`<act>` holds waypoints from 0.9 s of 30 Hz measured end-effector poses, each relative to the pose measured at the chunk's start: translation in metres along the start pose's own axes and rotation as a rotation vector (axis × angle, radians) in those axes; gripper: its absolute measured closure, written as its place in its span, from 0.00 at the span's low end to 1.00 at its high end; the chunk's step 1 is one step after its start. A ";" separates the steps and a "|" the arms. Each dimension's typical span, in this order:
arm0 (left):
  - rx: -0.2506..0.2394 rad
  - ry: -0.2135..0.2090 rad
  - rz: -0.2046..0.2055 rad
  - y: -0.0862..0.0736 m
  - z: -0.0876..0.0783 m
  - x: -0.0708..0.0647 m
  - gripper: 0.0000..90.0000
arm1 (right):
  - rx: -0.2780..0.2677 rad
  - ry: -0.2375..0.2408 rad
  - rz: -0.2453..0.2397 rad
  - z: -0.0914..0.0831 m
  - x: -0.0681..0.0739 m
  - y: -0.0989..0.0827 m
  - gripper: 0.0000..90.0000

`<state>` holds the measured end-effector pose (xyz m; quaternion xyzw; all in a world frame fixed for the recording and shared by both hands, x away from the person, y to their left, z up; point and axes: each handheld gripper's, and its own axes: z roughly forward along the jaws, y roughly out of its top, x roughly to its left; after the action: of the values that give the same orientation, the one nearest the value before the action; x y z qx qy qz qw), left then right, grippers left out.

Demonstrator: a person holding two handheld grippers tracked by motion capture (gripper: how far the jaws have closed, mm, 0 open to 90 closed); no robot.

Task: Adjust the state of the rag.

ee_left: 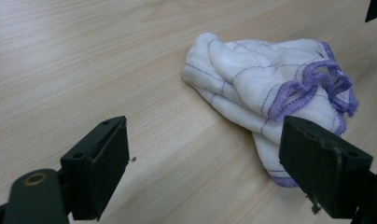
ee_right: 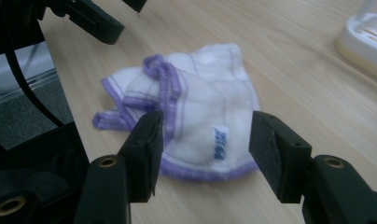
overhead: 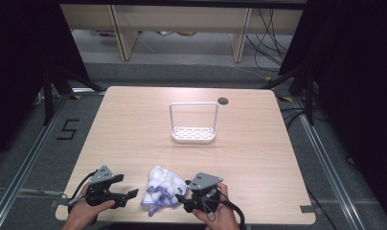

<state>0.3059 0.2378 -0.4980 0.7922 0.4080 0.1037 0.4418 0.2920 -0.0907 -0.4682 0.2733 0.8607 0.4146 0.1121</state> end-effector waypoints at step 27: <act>-0.004 -0.021 0.025 0.002 -0.002 -0.006 0.17 | 0.014 -0.040 -0.156 0.017 -0.007 0.024 0.98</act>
<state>0.3025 0.2343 -0.4943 0.7975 0.3930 0.1017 0.4463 0.3134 -0.0715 -0.4604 0.2144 0.8798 0.3930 0.1596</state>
